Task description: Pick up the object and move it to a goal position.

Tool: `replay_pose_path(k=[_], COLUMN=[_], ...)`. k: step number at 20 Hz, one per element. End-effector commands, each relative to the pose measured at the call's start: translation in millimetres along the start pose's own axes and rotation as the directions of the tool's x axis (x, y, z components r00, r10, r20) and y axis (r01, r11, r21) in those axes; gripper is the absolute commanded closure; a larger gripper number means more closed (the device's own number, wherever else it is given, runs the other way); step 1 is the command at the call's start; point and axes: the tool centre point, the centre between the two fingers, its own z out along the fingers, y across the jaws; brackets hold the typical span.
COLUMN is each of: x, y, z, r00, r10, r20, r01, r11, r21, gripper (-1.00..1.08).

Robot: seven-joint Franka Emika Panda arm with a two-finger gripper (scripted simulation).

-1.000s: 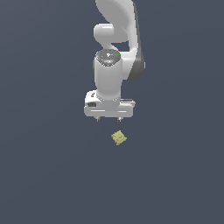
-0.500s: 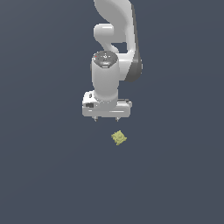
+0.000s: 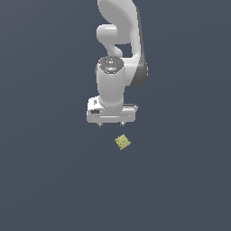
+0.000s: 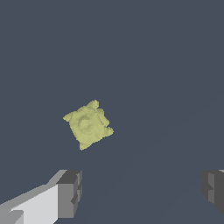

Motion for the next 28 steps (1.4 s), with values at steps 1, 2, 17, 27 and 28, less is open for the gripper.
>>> replay_pose_path(k=[1,2,17,27,28], x=[2,4,24,26,26], y=[-4,-6,-48,-56,-56], z=[5,8,59,68,69], r00=[0.999,0.998,0.912,0.883,0.883], r10=[-0.039,-0.058,-0.411,-0.469,-0.469], r20=[0.002,0.003,0.010,0.008,0.008], r01=[0.039,0.058,0.410,0.468,0.468], r11=[0.999,0.998,0.912,0.883,0.883], r21=[0.000,0.001,0.025,0.033,0.033], gripper=[-0.92,-0.92,-0.92,-0.92,-0.92])
